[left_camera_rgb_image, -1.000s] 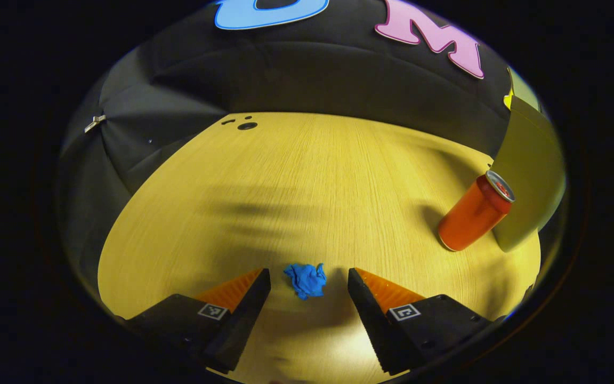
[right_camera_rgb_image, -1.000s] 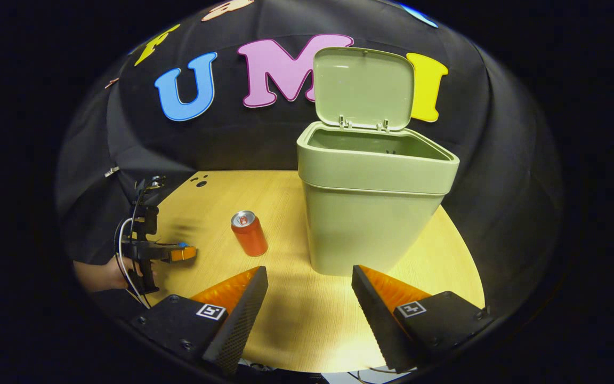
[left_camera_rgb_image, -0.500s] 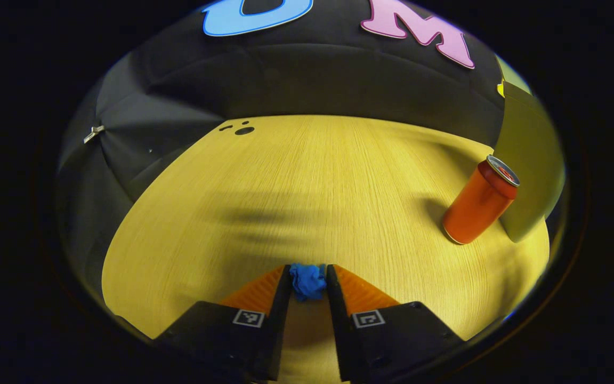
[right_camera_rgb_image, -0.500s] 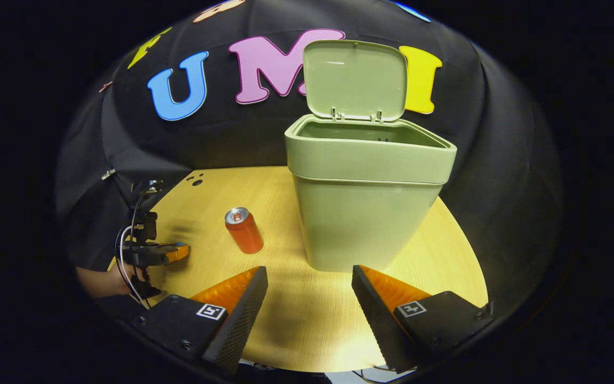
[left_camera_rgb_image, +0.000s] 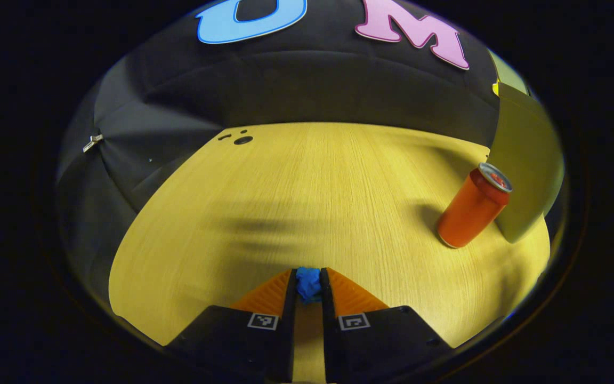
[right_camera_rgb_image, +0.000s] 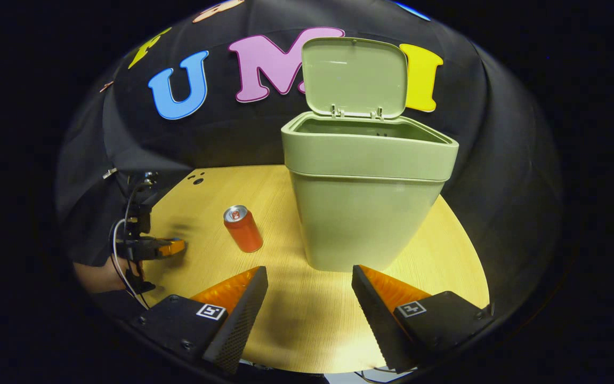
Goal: Press the lid of the desktop garbage bin to open it, pick up the crumpled paper on the desktop and throw it into the bin, then pick up the pop can on the desktop and drop it into the bin, and finally close the garbage bin lid.
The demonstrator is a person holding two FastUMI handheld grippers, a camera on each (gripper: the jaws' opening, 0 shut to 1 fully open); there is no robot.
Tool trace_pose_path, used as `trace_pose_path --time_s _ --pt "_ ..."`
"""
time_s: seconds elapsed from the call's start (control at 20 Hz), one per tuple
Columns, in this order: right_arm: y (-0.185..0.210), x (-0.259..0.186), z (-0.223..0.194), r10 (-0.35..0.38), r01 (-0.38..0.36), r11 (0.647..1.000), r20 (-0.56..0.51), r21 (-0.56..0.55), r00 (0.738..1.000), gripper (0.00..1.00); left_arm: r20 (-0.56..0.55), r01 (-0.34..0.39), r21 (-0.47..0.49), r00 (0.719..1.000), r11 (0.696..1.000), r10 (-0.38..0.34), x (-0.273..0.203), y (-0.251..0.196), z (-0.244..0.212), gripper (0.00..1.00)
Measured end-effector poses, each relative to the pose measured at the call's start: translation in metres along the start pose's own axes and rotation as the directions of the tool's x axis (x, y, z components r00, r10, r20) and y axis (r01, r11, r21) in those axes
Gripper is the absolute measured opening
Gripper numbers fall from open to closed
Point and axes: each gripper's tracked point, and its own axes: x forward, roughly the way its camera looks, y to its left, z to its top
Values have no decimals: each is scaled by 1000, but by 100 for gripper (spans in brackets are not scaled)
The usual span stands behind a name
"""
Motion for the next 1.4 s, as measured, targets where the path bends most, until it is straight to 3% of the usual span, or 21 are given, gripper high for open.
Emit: trace_pose_path --time_s 0.35,0.65,0.9,1.15,1.4 --pt "-10 12 8 4 -5 1000 29 19 1000 100 132 63 -24 989 998 -59 -49 -15 80 27" --pt "-21 22 -3 38 -38 999 13 -33 999 100 269 163 48 948 985 -170 -100 -68 162 27" --pt "-41 32 -15 42 -42 999 -18 -19 999 100 359 295 145 874 944 -328 -140 -159 218 27" --pt "-57 37 -18 64 -65 998 -30 -24 997 100 399 464 203 765 863 -505 -174 -256 259 27" --pt "-71 38 -21 66 -67 998 -34 -21 997 100 396 559 276 675 782 -623 -184 -329 271 26"
